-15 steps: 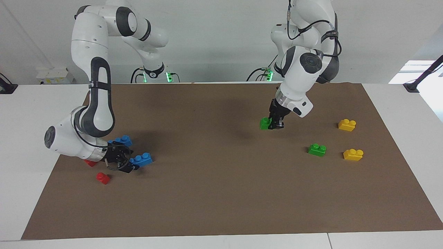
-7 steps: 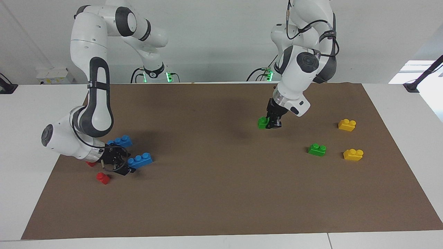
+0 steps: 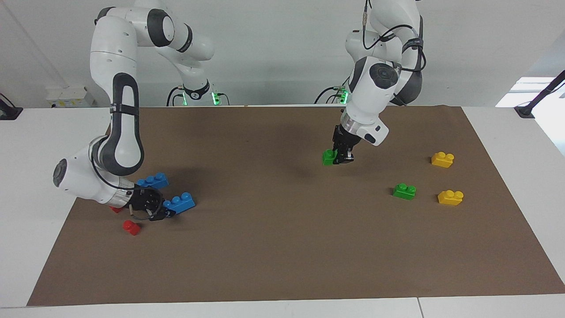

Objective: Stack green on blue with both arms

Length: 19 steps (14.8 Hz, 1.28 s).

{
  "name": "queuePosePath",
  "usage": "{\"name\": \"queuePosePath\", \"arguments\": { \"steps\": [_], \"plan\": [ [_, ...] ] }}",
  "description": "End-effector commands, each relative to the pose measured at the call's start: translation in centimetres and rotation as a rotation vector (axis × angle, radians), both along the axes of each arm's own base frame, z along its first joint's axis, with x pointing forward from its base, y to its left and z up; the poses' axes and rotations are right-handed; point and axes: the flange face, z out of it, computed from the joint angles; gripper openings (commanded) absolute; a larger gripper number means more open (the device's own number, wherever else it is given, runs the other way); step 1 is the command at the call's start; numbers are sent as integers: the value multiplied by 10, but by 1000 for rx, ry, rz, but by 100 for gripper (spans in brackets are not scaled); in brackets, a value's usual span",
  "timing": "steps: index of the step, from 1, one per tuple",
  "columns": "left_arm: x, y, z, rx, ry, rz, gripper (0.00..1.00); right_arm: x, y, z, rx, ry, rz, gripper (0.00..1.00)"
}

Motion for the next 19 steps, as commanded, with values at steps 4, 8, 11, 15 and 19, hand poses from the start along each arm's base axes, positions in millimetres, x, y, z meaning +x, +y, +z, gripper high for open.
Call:
{"name": "queuePosePath", "arguments": {
  "steps": [4,8,11,15,19],
  "plan": [
    [8,-6,5,-23,-31,139,0,11,3,20,2,-48,-27,0],
    [8,-8,6,-27,-31,162,0,21,114,60,-5,43,-165,0],
    [3,-16,6,-24,-26,167,0,16,200,77,-22,120,-338,0],
    [2,-18,7,-26,-27,167,0,-8,316,83,-11,176,-462,0],
    [-7,-33,6,-24,-20,165,0,-51,359,47,-38,88,-475,0]
  ]
}}
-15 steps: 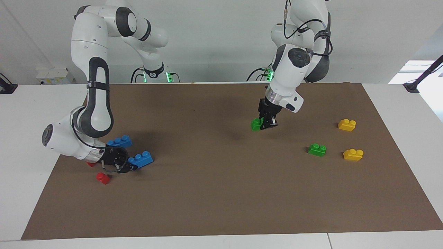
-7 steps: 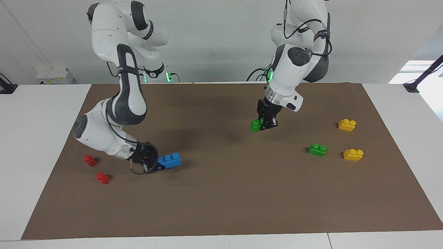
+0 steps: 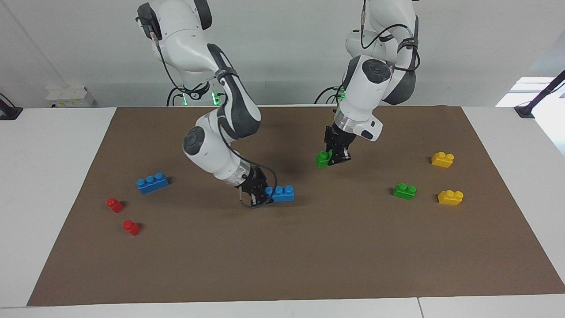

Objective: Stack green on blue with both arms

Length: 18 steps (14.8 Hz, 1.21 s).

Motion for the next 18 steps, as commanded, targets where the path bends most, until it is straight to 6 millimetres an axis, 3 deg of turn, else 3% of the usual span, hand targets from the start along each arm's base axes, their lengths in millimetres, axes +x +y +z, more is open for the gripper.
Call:
{"name": "queuePosePath", "arguments": {
  "steps": [1,5,12,16,18],
  "plan": [
    [-4,-16,1,-3,-4,5,0,-27,-1,-16,-8,-9,-21,0],
    [-4,-14,1,-2,-3,8,0,-47,12,-39,-22,-13,-16,0],
    [17,-24,0,0,-121,6,0,-67,-1,-59,24,-66,99,0],
    [28,-53,-17,54,-64,23,0,-67,-4,-59,29,-68,92,0],
    [26,-88,-23,78,-32,19,0,-66,-5,-60,28,-66,91,0]
  ]
}}
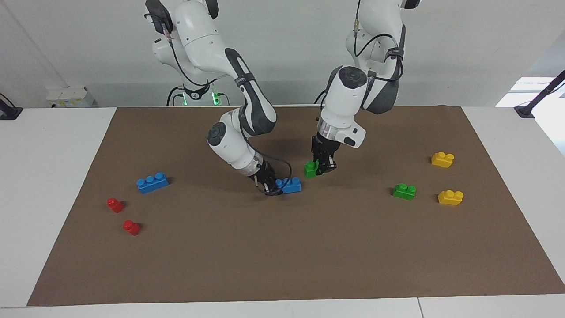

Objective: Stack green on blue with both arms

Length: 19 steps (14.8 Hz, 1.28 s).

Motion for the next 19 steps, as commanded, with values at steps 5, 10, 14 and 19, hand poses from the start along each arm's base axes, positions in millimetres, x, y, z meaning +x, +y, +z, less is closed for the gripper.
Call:
{"name": "queuePosePath", "arguments": {
  "steps": [5,10,14,19],
  "plan": [
    [-6,-71,-34,103,22,-3,0,-7,-7,-1,5,-6,-18,0],
    [-1,-64,-44,87,-3,9,0,-7,-8,-1,5,-5,-20,0],
    [-10,-66,-63,81,-15,-6,0,-7,-10,-2,4,-5,-22,0],
    [-13,-68,-65,84,-15,-42,0,-6,-11,-2,4,-4,-24,0]
  ]
}}
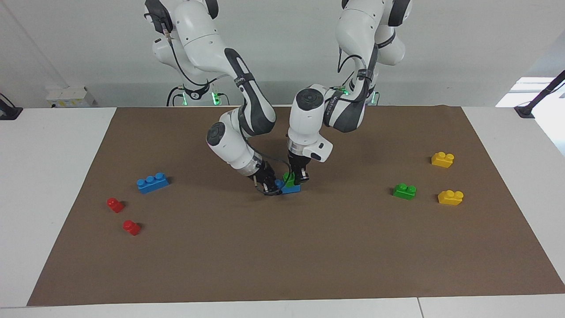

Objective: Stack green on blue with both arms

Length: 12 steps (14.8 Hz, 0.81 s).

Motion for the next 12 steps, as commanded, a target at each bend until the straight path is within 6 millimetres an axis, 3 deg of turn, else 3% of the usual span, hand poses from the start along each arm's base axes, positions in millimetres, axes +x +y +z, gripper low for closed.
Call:
{"name": "queuePosePath", "arguments": {
  "steps": [1,5,12],
  "plan": [
    [-6,-1,-7,15,-12,-45,0,-6,-9,-2,5,-6,-20,0],
    [-15,2,-16,33,16,-118,0,-5,-10,-2,5,-6,-22,0],
    [-18,1,-23,-8,7,-92,0,-5,-10,-2,5,-4,-23,0]
  ]
}}
